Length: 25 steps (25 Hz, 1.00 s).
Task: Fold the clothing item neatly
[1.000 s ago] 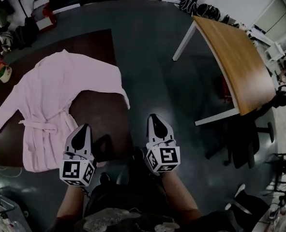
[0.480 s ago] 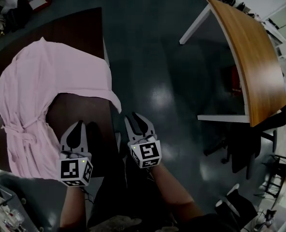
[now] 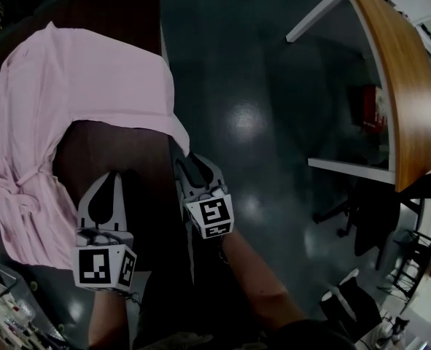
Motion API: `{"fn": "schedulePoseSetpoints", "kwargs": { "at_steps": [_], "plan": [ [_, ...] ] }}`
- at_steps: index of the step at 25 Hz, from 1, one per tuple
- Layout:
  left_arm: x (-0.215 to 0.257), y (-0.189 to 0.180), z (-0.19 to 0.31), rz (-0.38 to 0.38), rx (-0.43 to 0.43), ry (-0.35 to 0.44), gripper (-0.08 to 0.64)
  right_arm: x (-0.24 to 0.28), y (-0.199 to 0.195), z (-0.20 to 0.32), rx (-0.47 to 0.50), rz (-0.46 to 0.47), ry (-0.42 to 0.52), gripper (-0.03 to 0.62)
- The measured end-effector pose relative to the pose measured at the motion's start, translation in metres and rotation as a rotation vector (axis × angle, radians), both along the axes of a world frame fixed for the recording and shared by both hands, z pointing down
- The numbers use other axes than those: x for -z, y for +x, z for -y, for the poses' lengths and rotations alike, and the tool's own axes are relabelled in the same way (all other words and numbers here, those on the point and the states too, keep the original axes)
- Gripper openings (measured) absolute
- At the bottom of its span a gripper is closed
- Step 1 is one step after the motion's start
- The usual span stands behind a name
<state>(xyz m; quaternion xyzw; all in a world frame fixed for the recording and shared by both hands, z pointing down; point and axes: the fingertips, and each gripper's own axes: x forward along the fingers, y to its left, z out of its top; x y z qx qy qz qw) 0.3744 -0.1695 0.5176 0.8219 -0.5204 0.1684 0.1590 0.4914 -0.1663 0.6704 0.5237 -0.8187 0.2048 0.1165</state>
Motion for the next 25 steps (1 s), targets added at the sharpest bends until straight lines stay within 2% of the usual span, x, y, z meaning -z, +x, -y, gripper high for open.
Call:
{"fn": "schedulePoseSetpoints", "kwargs": {
  "at_steps": [5,11,14,16,22,25],
  "plan": [
    [-0.009,-0.003,0.002,-0.001,0.017,-0.004,0.009,-0.002,0.014,0.013,-0.063,-0.049,0.067,0.101],
    [-0.015,0.001,0.005,-0.010,0.039,-0.015,0.009,-0.004,0.022,0.018,-0.084,-0.061,0.069,0.098],
    [-0.019,0.003,0.007,-0.007,0.047,-0.019,0.009,-0.005,0.027,0.024,-0.088,-0.083,0.071,0.024],
    [-0.020,0.004,0.007,-0.004,0.057,-0.022,0.009,-0.001,0.034,0.026,-0.091,-0.073,0.072,0.017],
    [-0.006,0.002,0.000,0.010,0.097,-0.008,0.009,0.050,0.082,0.030,-0.166,-0.051,0.107,0.014],
    [0.013,-0.010,-0.006,0.024,0.129,0.006,0.009,0.087,0.096,0.038,-0.168,-0.065,0.134,0.014]
  ]
}}
